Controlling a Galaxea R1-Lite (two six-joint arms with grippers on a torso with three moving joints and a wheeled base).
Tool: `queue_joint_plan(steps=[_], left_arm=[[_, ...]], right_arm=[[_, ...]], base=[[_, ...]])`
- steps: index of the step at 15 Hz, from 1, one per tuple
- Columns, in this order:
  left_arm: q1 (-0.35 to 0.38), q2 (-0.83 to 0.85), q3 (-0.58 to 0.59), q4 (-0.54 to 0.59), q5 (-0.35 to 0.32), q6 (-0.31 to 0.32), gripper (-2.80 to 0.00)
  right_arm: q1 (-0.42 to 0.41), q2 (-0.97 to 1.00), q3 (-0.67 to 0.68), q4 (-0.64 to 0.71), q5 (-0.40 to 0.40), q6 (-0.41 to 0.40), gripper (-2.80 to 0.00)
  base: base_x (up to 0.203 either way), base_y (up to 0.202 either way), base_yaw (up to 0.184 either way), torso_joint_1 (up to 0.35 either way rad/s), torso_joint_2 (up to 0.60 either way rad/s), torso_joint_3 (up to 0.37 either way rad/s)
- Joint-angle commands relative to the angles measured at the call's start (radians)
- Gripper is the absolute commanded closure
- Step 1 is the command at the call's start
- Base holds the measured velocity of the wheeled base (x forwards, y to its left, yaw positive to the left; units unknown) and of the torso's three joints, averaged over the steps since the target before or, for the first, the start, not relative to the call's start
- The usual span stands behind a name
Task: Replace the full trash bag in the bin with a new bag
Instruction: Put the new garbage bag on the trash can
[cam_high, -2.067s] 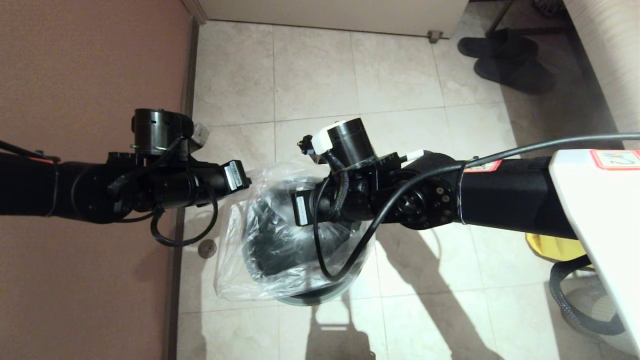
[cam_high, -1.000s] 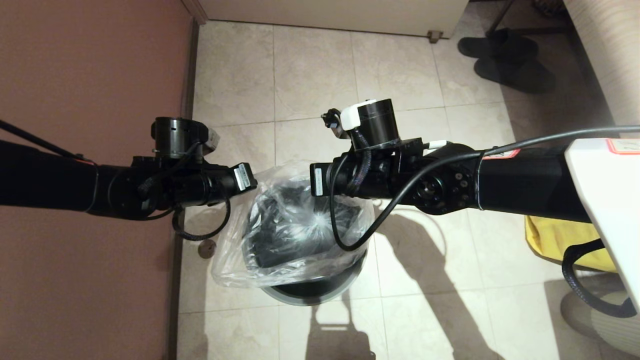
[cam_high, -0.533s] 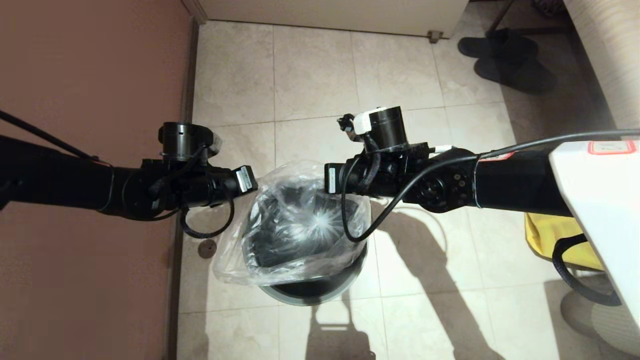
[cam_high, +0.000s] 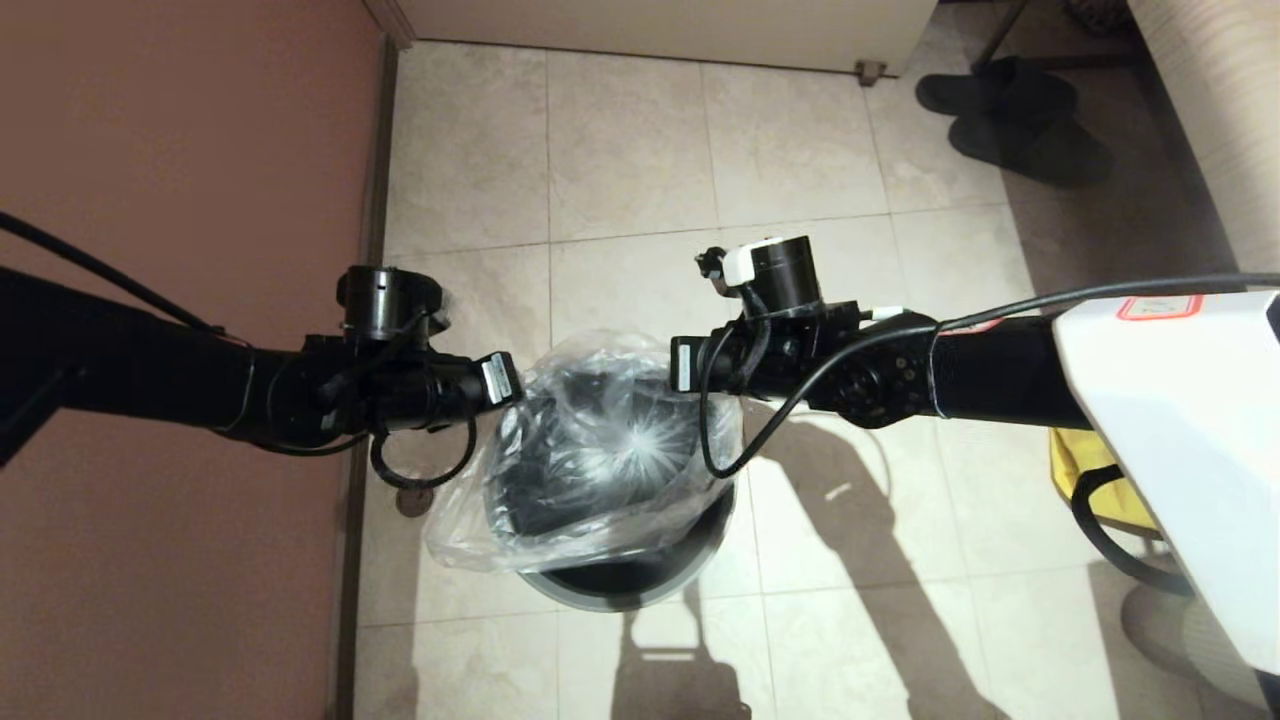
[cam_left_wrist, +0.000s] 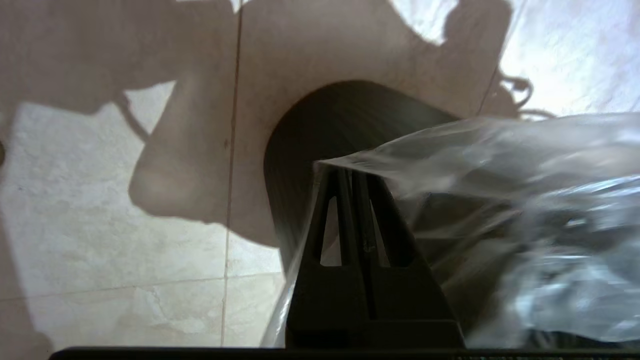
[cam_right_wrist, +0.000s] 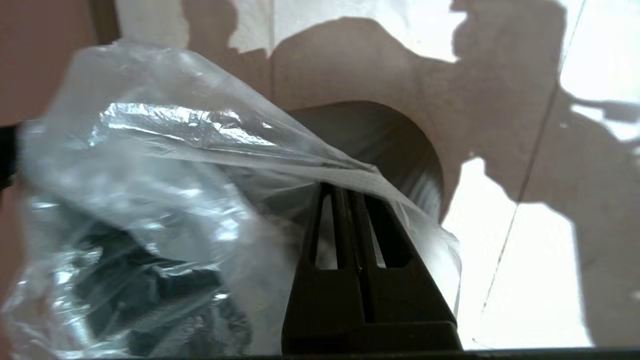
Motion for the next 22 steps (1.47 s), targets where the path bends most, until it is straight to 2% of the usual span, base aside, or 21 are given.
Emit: queue_joint_plan(steps=[1, 5, 8, 13, 15, 17, 18, 20, 22], left_arm=[[0.0, 0.011, 0.026, -0.001, -0.009, -0.003, 0.0], [0.004, -0.006, 0.118, -0.006, -0.021, -0.003, 0.0], [0.003, -0.097, 0.206, -0.006, -0.021, -0.004, 0.0], [0.004, -0.261, 0.32, -0.005, -0.006, -0.019, 0.0], [0.004, -0.324, 0.368, -0.002, -0.002, -0.037, 0.0], [-0.001, -0.416, 0.413, 0.022, 0.006, -0.052, 0.0], [-0.009, -0.467, 0.43, 0.071, 0.013, -0.06, 0.0], [-0.027, -0.547, 0.435, 0.241, 0.026, -0.112, 0.0], [-0.054, -0.544, 0.386, 0.32, 0.022, -0.181, 0.0]], right_arm=[[-0.02, 0.027, 0.009, 0.006, -0.003, 0.001, 0.0], [-0.017, -0.001, 0.048, 0.035, -0.015, 0.003, 0.0], [-0.018, -0.056, 0.048, 0.089, -0.047, 0.006, 0.0], [0.009, -0.205, 0.042, 0.166, -0.038, 0.138, 0.0], [0.016, -0.262, 0.046, 0.262, -0.039, 0.159, 0.0], [0.026, -0.306, 0.043, 0.457, -0.054, 0.147, 0.0], [0.035, -0.328, 0.041, 0.558, -0.099, 0.143, 0.0], [0.065, -0.357, 0.057, 0.683, -0.288, 0.152, 0.0], [0.092, -0.401, 0.136, 0.734, -0.31, 0.189, 0.0]], base=[[0.0, 0.0, 0.0, 0.0, 0.0, 0.0], [0.0, 0.0, 0.0, 0.0, 0.0, 0.0], [0.0, 0.0, 0.0, 0.0, 0.0, 0.0], [0.0, 0.0, 0.0, 0.0, 0.0, 0.0], [0.0, 0.0, 0.0, 0.0, 0.0, 0.0], [0.0, 0.0, 0.0, 0.0, 0.0, 0.0], [0.0, 0.0, 0.0, 0.0, 0.0, 0.0], [0.0, 0.0, 0.0, 0.0, 0.0, 0.0], [0.0, 0.0, 0.0, 0.0, 0.0, 0.0]])
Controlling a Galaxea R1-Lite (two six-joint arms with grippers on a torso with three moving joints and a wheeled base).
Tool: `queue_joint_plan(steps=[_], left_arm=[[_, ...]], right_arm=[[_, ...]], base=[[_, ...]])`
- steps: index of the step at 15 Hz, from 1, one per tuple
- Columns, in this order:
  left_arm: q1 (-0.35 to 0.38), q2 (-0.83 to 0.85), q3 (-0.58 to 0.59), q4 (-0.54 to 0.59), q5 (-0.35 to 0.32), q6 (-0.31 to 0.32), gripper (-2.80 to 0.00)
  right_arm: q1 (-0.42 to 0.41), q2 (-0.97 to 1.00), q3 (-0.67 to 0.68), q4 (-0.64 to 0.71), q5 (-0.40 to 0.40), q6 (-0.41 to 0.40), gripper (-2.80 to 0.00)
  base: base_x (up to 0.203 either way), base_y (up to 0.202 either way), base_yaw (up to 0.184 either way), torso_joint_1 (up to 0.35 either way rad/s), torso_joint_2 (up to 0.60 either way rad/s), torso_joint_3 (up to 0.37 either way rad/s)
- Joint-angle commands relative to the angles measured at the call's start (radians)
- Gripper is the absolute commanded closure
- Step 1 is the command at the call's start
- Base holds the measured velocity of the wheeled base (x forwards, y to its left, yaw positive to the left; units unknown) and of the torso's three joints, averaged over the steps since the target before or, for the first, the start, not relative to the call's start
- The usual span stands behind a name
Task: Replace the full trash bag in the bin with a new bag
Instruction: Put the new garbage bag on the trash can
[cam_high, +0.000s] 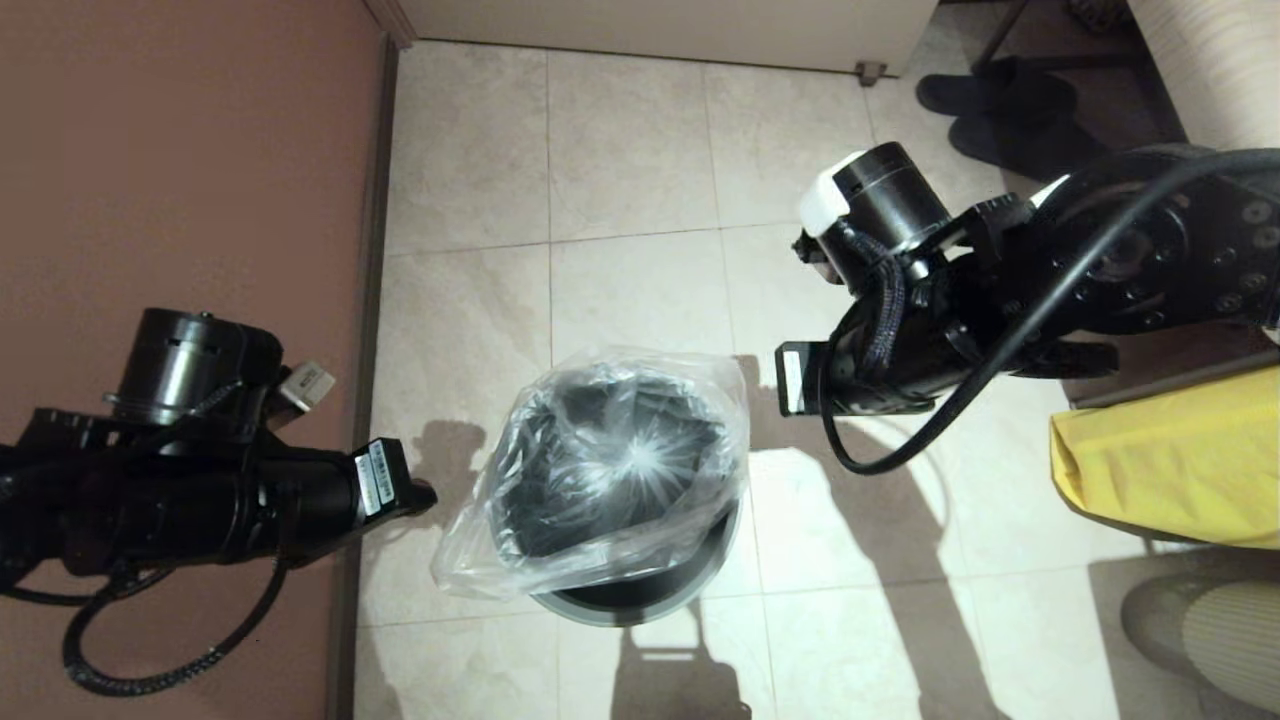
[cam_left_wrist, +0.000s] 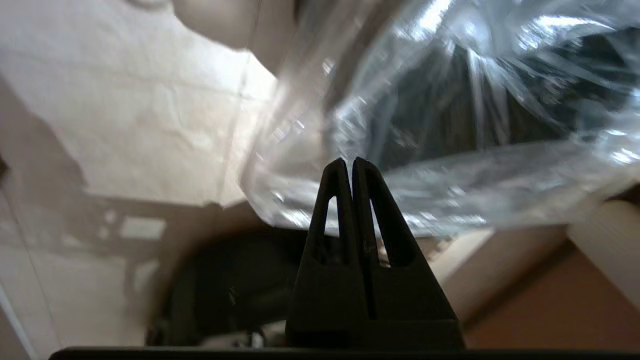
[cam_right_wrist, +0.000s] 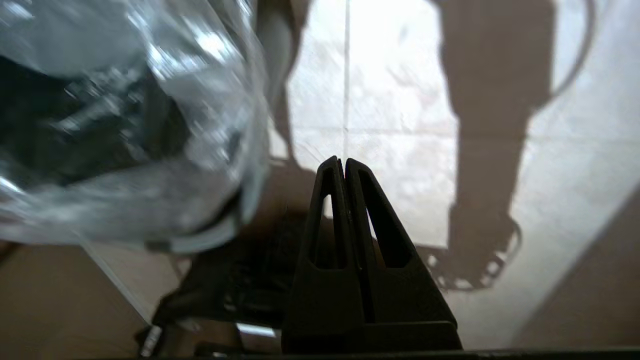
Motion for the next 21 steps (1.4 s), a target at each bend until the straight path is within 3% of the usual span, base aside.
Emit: queue_joint_plan(steps=[1, 6, 8, 11, 13, 21], left_arm=[[-0.048, -0.018, -0.033, 0.032, -0.004, -0.023, 0.0], [-0.206, 0.139, -0.111, 0.051, -0.001, -0.031, 0.0], [-0.234, 0.203, -0.117, 0.042, -0.001, -0.03, 0.0], [-0.26, 0.323, -0.12, 0.016, 0.0, -0.037, 0.0], [-0.254, 0.363, -0.095, -0.073, 0.02, -0.035, 0.0], [-0.299, 0.298, 0.007, -0.09, 0.034, -0.034, 0.0]], right_arm=[[0.025, -0.084, 0.102, 0.037, -0.019, 0.021, 0.0], [-0.012, -0.296, 0.413, 0.044, -0.02, 0.043, 0.0], [-0.041, -0.384, 0.517, 0.044, -0.019, 0.056, 0.0], [-0.098, -0.42, 0.539, 0.043, -0.019, 0.08, 0.0], [-0.117, -0.446, 0.541, 0.043, -0.011, 0.082, 0.0], [-0.132, -0.45, 0.547, 0.042, -0.004, 0.082, 0.0]], base=[[0.0, 0.0, 0.0, 0.0, 0.0, 0.0], [0.0, 0.0, 0.0, 0.0, 0.0, 0.0], [0.0, 0.0, 0.0, 0.0, 0.0, 0.0], [0.0, 0.0, 0.0, 0.0, 0.0, 0.0], [0.0, 0.0, 0.0, 0.0, 0.0, 0.0], [0.0, 0.0, 0.0, 0.0, 0.0, 0.0]])
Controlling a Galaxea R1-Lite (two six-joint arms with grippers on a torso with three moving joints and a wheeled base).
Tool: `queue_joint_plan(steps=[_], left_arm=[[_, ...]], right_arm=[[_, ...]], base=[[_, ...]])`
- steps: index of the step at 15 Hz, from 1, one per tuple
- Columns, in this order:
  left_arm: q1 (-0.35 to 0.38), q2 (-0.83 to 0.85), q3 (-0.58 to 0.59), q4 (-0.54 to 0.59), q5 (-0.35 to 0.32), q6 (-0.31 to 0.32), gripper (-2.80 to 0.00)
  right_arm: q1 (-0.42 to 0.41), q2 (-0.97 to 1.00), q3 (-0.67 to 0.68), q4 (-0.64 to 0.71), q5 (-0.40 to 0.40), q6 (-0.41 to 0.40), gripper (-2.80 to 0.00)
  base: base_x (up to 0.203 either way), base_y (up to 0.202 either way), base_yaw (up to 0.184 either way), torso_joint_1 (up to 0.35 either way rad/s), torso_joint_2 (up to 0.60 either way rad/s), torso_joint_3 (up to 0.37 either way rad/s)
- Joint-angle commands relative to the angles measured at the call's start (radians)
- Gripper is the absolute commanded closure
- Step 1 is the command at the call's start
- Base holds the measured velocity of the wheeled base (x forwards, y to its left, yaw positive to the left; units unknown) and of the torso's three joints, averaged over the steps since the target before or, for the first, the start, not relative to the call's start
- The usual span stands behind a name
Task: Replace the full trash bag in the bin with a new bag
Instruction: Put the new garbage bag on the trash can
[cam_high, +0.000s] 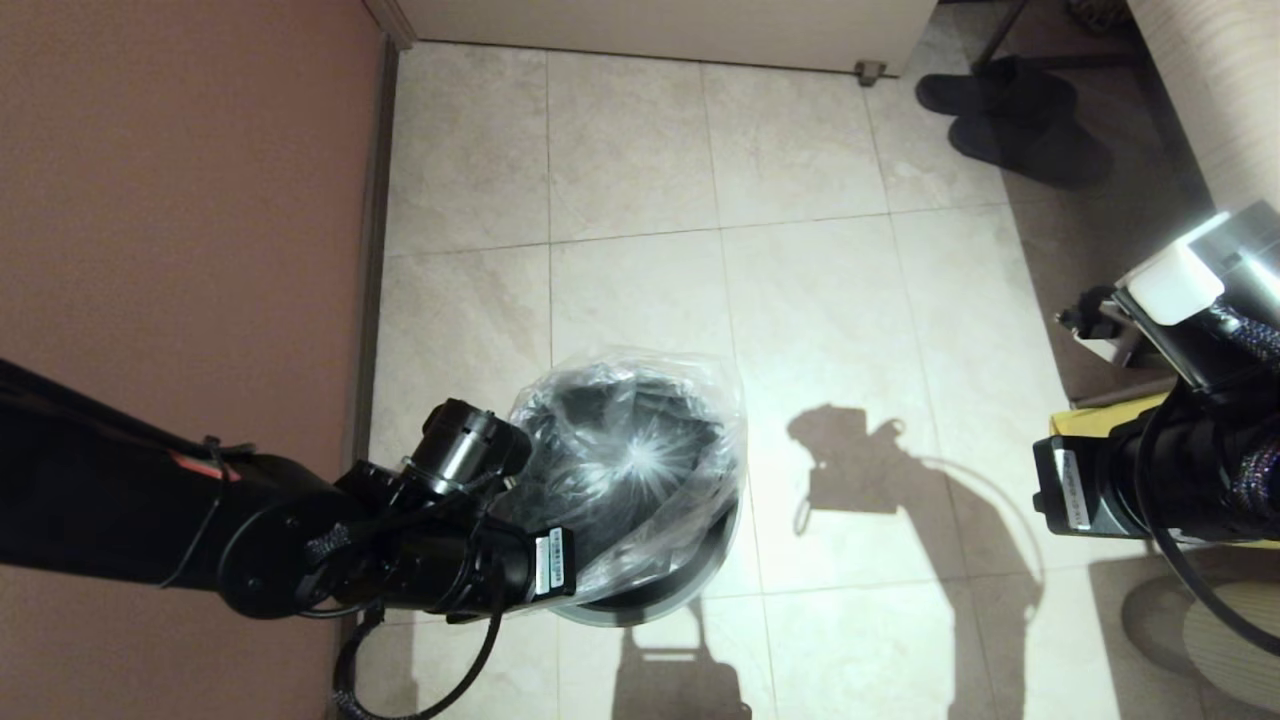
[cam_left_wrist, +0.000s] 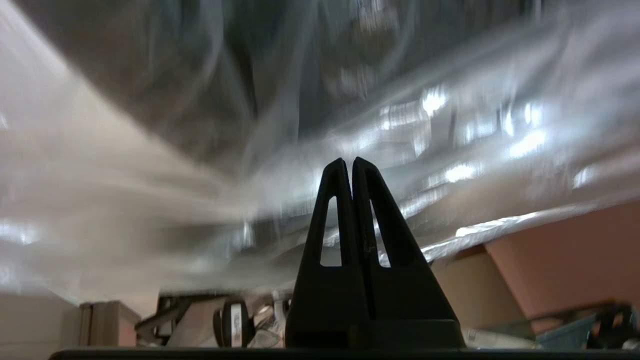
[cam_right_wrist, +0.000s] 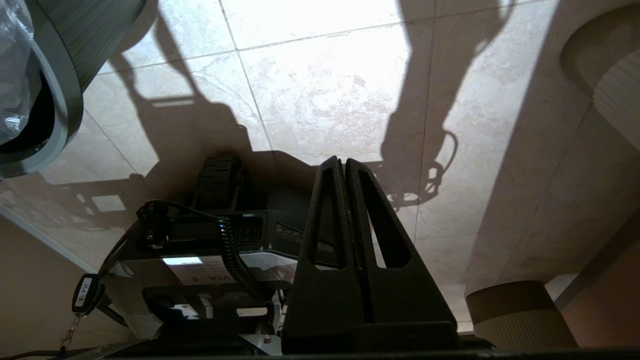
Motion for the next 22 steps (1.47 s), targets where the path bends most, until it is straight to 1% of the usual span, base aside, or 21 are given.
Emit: queue_joint_plan(steps=[1, 4, 6, 8, 11, 12, 16, 19, 20, 22], left_arm=[[-0.019, -0.034, 0.03, 0.0, 0.0, -0.005, 0.0], [-0.055, -0.054, 0.079, -0.008, 0.002, -0.017, 0.0], [-0.062, -0.044, 0.103, -0.01, 0.001, -0.03, 0.0], [-0.062, 0.005, 0.121, -0.024, 0.001, -0.033, 0.0], [-0.062, 0.08, 0.178, -0.165, 0.004, -0.032, 0.0], [-0.062, 0.087, 0.186, -0.18, 0.003, -0.03, 0.0], [-0.057, 0.131, 0.185, -0.203, 0.006, -0.03, 0.0], [-0.056, 0.151, 0.185, -0.217, 0.006, -0.029, 0.0], [-0.056, 0.148, 0.185, -0.217, 0.007, -0.029, 0.0], [-0.058, 0.085, 0.187, -0.211, 0.028, -0.029, 0.0]], right_arm=[[0.0, 0.0, 0.002, 0.004, -0.002, 0.003, 0.0], [0.0, -0.009, 0.021, 0.002, -0.001, 0.003, 0.0], [0.0, -0.015, 0.039, 0.001, -0.001, 0.005, 0.0], [0.0, -0.019, 0.045, 0.001, 0.009, 0.005, 0.0], [0.0, -0.017, 0.045, -0.001, 0.01, 0.005, 0.0], [0.0, -0.016, 0.045, -0.001, 0.012, 0.005, 0.0], [0.0, -0.005, 0.045, -0.035, 0.013, 0.003, 0.0], [0.002, -0.006, 0.045, -0.035, 0.013, 0.003, 0.0], [0.003, -0.008, 0.045, -0.035, 0.013, 0.003, 0.0], [0.005, -0.018, 0.044, -0.035, 0.015, 0.003, 0.0]], base=[[0.0, 0.0, 0.0, 0.0, 0.0, 0.0], [0.0, 0.0, 0.0, 0.0, 0.0, 0.0], [0.0, 0.0, 0.0, 0.0, 0.0, 0.0], [0.0, 0.0, 0.0, 0.0, 0.0, 0.0], [0.0, 0.0, 0.0, 0.0, 0.0, 0.0], [0.0, 0.0, 0.0, 0.0, 0.0, 0.0], [0.0, 0.0, 0.0, 0.0, 0.0, 0.0], [0.0, 0.0, 0.0, 0.0, 0.0, 0.0], [0.0, 0.0, 0.0, 0.0, 0.0, 0.0], [0.0, 0.0, 0.0, 0.0, 0.0, 0.0]])
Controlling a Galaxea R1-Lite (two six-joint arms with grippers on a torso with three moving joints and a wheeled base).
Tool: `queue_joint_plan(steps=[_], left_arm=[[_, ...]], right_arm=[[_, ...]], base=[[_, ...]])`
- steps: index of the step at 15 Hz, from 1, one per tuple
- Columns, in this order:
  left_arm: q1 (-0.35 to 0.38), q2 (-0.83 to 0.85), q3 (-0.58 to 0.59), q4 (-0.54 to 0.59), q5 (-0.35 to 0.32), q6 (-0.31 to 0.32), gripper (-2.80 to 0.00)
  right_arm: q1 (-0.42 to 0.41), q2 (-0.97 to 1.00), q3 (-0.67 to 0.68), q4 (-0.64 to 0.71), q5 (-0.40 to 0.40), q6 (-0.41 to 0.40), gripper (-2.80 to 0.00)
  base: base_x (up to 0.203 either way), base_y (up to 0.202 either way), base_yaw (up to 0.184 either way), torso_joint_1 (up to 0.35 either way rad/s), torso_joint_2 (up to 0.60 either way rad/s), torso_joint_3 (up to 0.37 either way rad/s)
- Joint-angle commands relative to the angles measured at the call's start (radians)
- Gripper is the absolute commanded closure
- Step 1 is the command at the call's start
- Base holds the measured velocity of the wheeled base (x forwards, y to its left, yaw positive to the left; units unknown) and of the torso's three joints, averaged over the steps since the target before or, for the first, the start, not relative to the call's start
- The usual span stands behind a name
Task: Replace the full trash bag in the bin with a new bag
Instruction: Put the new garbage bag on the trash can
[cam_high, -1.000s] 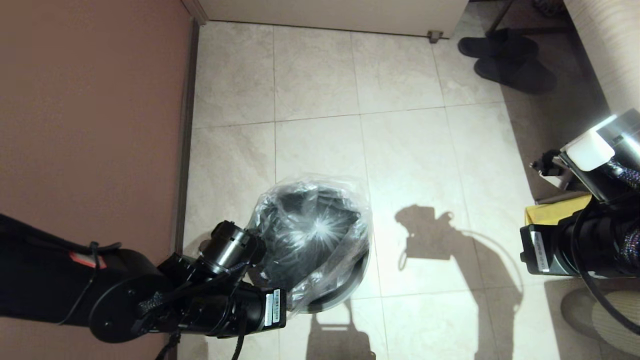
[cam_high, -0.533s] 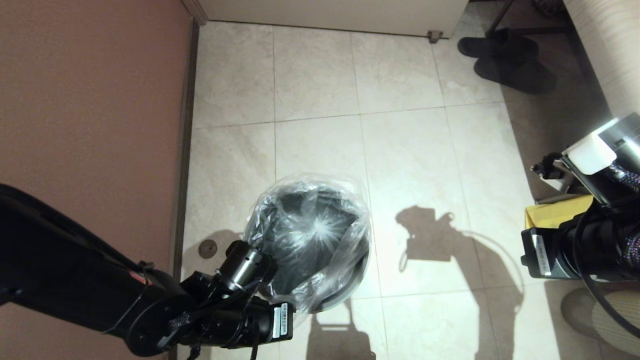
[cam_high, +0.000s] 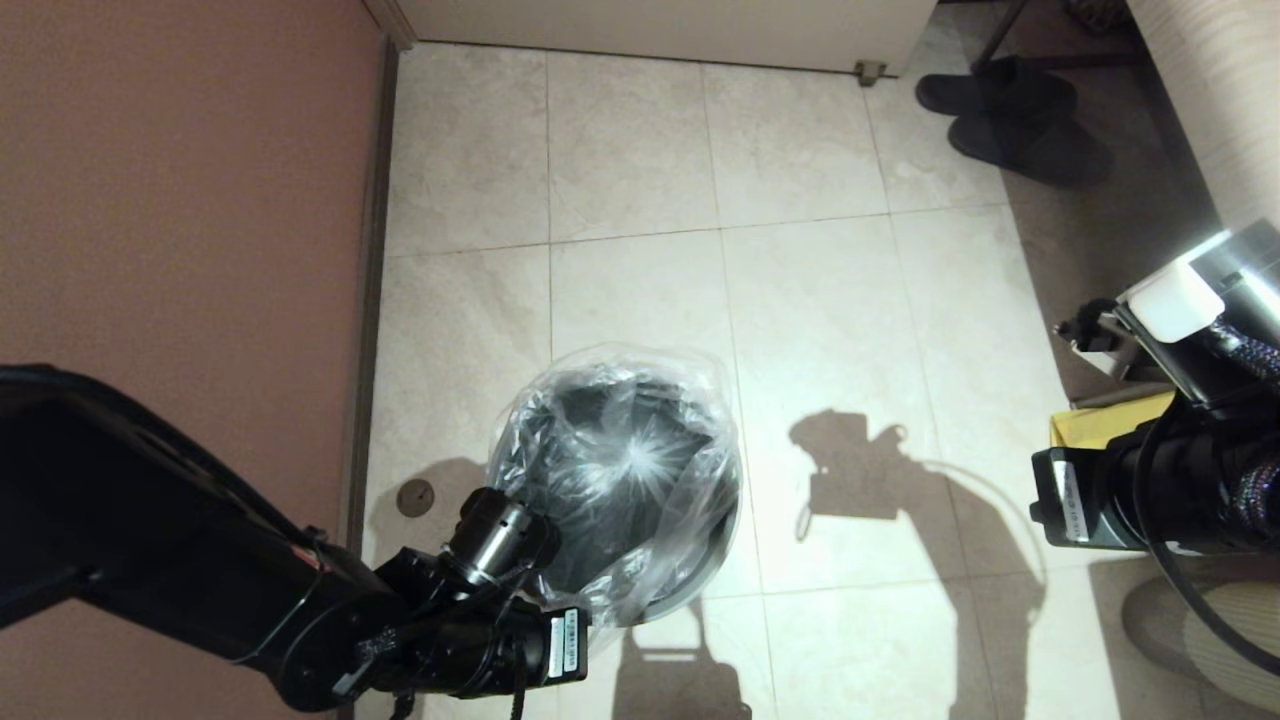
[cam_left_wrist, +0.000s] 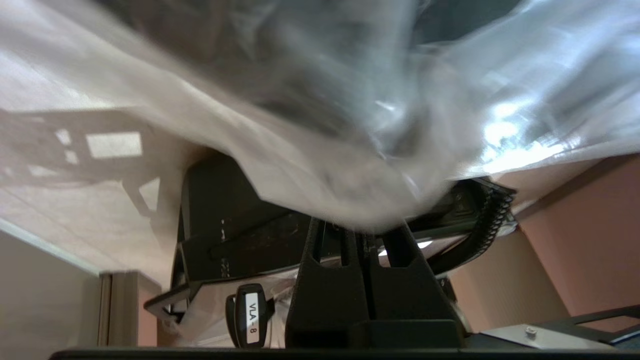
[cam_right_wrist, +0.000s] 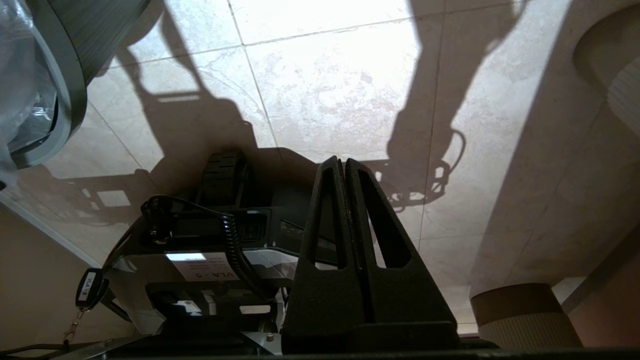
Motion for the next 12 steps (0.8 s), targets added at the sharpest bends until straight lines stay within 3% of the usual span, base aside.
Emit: queue_joint_plan(steps=[1, 4, 7, 10, 12], left_arm=[[-0.001, -0.078, 0.003, 0.006, 0.004, -0.004, 0.0], [-0.005, -0.258, -0.002, 0.114, 0.013, -0.002, 0.0], [0.014, -0.476, 0.025, 0.242, 0.021, -0.002, 0.0], [0.038, -0.77, 0.074, 0.359, 0.033, 0.001, 0.0], [0.044, -0.948, 0.113, 0.416, 0.046, 0.012, 0.0]], right_arm=[[0.004, -0.008, -0.001, 0.004, -0.001, 0.003, 0.0], [0.033, -0.008, -0.005, 0.002, 0.025, -0.002, 0.0], [0.142, 0.096, -0.022, -0.036, 0.024, -0.029, 0.0], [0.232, 0.238, -0.103, -0.169, 0.021, -0.133, 0.0], [0.265, 0.315, -0.15, -0.213, 0.023, -0.287, 0.0]], base=[[0.0, 0.0, 0.0, 0.0, 0.0, 0.0], [0.0, 0.0, 0.0, 0.0, 0.0, 0.0], [0.0, 0.0, 0.0, 0.0, 0.0, 0.0], [0.0, 0.0, 0.0, 0.0, 0.0, 0.0], [0.0, 0.0, 0.0, 0.0, 0.0, 0.0]])
